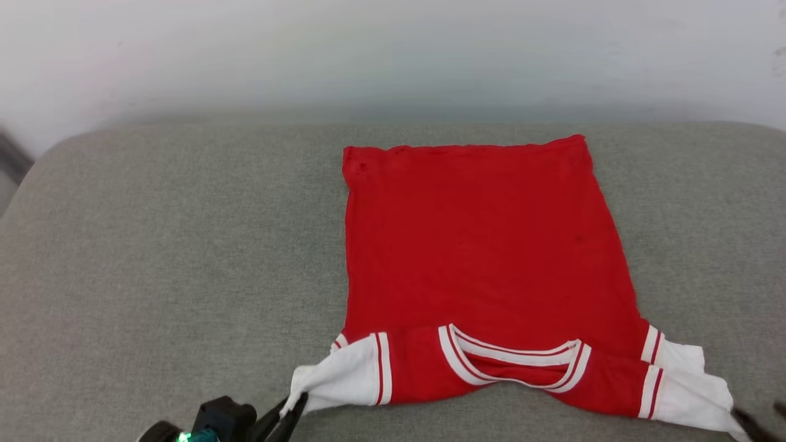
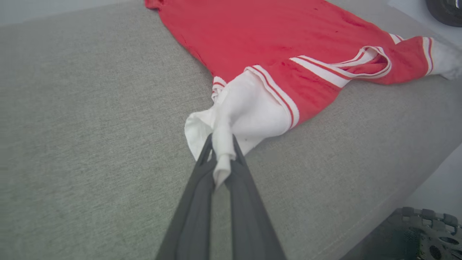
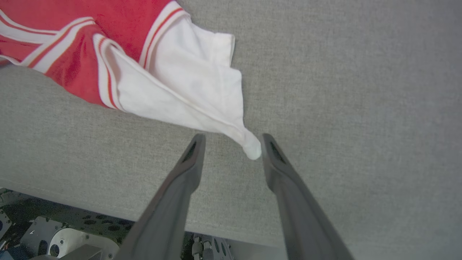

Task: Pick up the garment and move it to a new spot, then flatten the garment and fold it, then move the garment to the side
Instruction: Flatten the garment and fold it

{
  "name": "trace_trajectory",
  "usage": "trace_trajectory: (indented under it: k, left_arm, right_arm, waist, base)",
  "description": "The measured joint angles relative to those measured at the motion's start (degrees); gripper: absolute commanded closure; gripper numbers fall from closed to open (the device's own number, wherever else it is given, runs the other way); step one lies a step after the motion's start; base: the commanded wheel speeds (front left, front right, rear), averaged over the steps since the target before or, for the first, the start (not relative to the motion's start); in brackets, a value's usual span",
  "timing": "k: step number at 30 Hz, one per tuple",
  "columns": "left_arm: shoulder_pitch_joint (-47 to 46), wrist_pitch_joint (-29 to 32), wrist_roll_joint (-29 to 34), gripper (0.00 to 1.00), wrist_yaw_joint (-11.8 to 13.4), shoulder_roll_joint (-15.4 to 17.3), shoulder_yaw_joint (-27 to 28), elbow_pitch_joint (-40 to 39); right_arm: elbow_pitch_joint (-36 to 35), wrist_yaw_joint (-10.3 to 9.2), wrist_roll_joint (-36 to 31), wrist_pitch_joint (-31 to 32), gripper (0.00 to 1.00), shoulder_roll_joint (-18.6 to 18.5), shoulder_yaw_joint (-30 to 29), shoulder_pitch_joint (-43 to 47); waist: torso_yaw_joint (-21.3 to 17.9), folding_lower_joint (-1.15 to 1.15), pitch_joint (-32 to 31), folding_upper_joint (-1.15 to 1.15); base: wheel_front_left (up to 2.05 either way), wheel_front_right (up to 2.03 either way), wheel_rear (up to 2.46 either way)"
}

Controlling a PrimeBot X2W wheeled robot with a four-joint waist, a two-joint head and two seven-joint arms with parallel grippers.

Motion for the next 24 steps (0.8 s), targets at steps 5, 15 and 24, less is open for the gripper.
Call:
trace_trajectory:
  k: [5, 15, 24]
  left_arm:
    - [-2.1, 0.1, 1.8, 1.00, 0.4, 0.6, 0.1, -4.4]
    - [-8.5, 1.6, 7.1, 1.00, 0.9, 0.2, -1.1, -15.4]
    - [-13.3, 1.6, 10.6, 1.00, -1.0, -2.5, -3.7, -19.7]
  right_arm:
    - [-7.0, 0.00, 2.0, 5.8, 0.00, 0.3, -4.9, -5.0]
    - [-7.2, 0.00, -1.0, 22.5, 0.00, -0.4, -8.0, -25.9]
    - [1.9, 0.00, -10.3, 37.2, 0.00, -2.3, -5.9, -47.8]
  waist:
    - [1.7, 0.01, 2.5, 0.00]
    - [7.4, 0.02, 11.6, 0.00]
    - [15.2, 0.02, 20.6, 0.00]
  base:
    - [0.00, 0.00, 0.00]
    - [0.00, 0.00, 0.00]
    - [0.00, 0.00, 0.00]
